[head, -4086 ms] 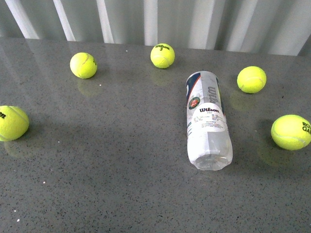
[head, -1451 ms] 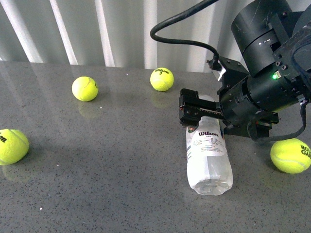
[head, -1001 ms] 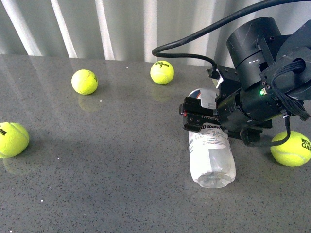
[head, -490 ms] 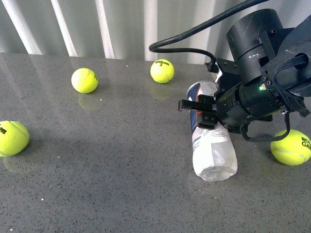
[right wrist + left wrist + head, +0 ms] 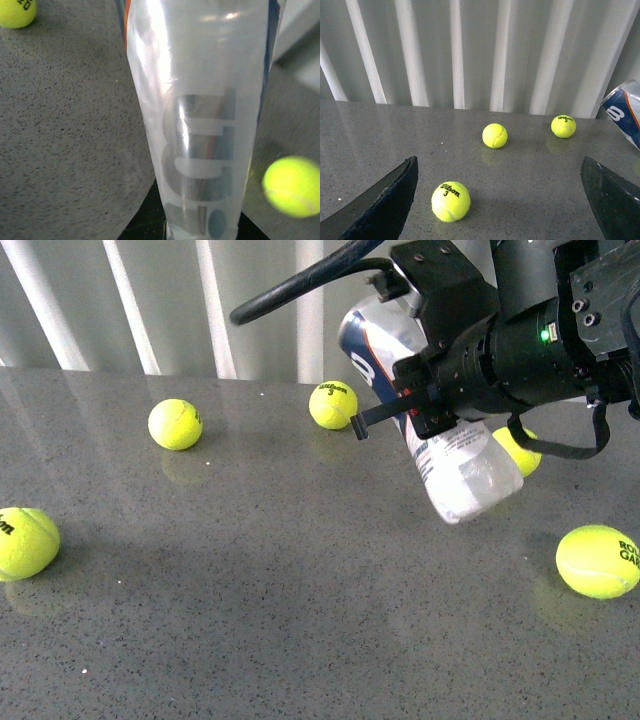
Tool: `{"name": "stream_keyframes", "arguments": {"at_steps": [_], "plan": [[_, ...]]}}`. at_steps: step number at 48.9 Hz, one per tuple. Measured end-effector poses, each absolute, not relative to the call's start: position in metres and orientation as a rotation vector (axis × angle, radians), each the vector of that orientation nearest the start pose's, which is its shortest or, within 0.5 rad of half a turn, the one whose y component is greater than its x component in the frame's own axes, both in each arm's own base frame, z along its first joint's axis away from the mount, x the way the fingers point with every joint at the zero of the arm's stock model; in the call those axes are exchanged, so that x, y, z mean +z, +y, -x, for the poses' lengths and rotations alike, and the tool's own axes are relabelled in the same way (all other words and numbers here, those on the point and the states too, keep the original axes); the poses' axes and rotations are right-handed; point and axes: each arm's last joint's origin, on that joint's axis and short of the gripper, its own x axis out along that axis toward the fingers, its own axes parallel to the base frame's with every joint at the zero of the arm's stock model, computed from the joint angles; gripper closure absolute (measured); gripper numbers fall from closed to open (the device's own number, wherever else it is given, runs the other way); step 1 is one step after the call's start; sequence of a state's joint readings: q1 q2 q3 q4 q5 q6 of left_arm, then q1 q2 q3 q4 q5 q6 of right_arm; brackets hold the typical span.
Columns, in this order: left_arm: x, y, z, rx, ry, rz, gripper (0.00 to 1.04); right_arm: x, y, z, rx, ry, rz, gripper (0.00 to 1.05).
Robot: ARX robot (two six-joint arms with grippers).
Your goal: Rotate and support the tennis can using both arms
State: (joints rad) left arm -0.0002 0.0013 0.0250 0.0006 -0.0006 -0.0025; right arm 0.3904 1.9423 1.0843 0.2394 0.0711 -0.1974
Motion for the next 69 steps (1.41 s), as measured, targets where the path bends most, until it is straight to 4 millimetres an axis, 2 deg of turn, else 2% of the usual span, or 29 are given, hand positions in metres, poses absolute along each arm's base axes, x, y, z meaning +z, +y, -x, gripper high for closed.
{"name": "stream_keyframes", "arguments": {"at_steps": [2, 4, 9, 13, 20, 24, 32, 44, 55, 57, 69], "plan": [[0.172, 0.000, -0.096, 0.000, -0.024, 0.003, 0.07, 0.149, 0.152, -0.370, 0.391, 0.542, 0.396, 0.98], [0.172, 0.000, -0.096, 0.000, -0.024, 0.002, 0.07, 0.146, 0.154, -0.367, 0.444, 0.494, 0.545, 0.98], [0.172, 0.000, -0.096, 0.000, -0.024, 0.002, 0.07, 0.123, 0.158, -0.360, 0.581, 0.437, 0.876, 0.99], [0.172, 0.000, -0.096, 0.000, -0.024, 0.002, 0.07, 0.106, 0.163, -0.356, 0.675, 0.388, 1.059, 0.99], [0.172, 0.000, -0.096, 0.000, -0.024, 0.002, 0.07, 0.091, 0.173, -0.355, 0.758, 0.263, 1.259, 0.99], [0.172, 0.000, -0.096, 0.000, -0.024, 0.002, 0.07, 0.081, 0.181, -0.355, 0.798, 0.205, 1.318, 0.99], [0.172, 0.000, -0.096, 0.000, -0.024, 0.002, 0.07, 0.061, 0.192, -0.357, 0.853, 0.184, 1.357, 0.99], [0.172, 0.000, -0.096, 0.000, -0.024, 0.003, 0.07, 0.040, 0.190, -0.361, 0.878, 0.203, 1.372, 0.99], [0.172, 0.000, -0.096, 0.000, -0.024, 0.002, 0.07, 0.039, 0.188, -0.359, 0.895, 0.228, 1.347, 0.99], [0.172, 0.000, -0.096, 0.000, -0.024, 0.002, 0.07, 0.041, 0.188, -0.357, 0.901, 0.230, 1.341, 0.96], [0.172, 0.000, -0.096, 0.000, -0.024, 0.002, 0.07, 0.041, 0.183, -0.339, 0.960, 0.313, 1.308, 0.58]]}}
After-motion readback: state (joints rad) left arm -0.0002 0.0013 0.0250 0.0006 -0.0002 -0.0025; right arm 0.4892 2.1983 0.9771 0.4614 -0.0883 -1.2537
